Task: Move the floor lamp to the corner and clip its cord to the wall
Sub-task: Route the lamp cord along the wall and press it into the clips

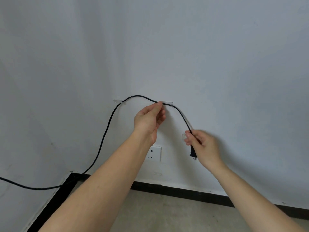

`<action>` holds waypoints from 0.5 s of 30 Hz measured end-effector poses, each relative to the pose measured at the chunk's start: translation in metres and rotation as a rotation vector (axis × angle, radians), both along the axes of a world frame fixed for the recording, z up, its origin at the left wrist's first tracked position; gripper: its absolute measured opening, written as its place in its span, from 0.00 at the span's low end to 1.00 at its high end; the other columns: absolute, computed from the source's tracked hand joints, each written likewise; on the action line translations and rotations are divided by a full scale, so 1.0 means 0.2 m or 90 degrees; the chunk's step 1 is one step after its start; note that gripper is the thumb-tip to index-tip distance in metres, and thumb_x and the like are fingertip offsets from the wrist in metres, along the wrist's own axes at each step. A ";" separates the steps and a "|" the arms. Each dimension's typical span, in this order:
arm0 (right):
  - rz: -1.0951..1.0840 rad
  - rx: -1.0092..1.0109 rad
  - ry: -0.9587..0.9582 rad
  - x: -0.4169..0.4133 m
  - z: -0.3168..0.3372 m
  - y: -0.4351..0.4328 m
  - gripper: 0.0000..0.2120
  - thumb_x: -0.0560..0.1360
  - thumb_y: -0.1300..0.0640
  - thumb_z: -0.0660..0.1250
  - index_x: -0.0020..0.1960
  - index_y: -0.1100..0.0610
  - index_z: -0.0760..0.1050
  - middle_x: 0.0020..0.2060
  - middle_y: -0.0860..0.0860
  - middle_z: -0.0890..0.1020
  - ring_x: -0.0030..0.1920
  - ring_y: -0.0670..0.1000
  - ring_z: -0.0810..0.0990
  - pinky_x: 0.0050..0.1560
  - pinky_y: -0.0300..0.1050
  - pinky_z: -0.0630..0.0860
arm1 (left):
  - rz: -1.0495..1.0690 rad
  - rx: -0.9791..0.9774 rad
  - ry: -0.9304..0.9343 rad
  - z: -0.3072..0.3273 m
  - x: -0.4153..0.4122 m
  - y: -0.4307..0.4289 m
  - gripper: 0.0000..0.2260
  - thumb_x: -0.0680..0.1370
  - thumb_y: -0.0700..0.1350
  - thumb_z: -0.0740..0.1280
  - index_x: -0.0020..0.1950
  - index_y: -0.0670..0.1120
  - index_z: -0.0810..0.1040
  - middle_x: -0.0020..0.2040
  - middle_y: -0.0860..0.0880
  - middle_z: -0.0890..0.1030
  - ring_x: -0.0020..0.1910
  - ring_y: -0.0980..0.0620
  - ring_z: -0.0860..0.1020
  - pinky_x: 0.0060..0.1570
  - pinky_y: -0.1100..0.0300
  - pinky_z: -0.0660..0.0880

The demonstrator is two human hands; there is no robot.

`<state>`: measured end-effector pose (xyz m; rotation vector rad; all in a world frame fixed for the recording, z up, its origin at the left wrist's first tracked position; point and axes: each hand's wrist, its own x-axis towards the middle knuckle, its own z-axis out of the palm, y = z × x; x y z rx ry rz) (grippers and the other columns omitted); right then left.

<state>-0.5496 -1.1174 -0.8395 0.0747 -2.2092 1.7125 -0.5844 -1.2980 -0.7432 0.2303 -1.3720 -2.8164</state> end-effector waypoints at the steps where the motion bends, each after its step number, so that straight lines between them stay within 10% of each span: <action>1: -0.010 -0.017 -0.015 0.01 -0.03 0.00 0.09 0.79 0.55 0.67 0.47 0.41 0.82 0.39 0.47 0.86 0.43 0.45 0.85 0.45 0.46 0.78 | 0.003 -0.010 0.006 -0.01 0.00 0.00 0.05 0.76 0.38 0.73 0.49 0.39 0.79 0.40 0.46 0.82 0.34 0.53 0.80 0.37 0.63 0.81; 7: 0.004 -0.192 -0.112 0.06 -0.08 -0.04 0.07 0.79 0.56 0.67 0.55 0.50 0.81 0.47 0.53 0.84 0.43 0.53 0.86 0.44 0.53 0.82 | 0.024 -0.109 0.060 -0.08 0.01 0.02 0.08 0.79 0.45 0.70 0.45 0.41 0.82 0.41 0.46 0.84 0.37 0.53 0.82 0.40 0.61 0.81; 15: -0.072 -0.216 -0.180 0.07 -0.10 -0.04 0.15 0.70 0.49 0.77 0.47 0.59 0.80 0.33 0.51 0.83 0.33 0.51 0.85 0.28 0.41 0.75 | -0.097 -0.444 0.133 -0.31 0.06 0.13 0.02 0.75 0.43 0.74 0.48 0.47 0.85 0.44 0.48 0.86 0.42 0.55 0.82 0.37 0.64 0.79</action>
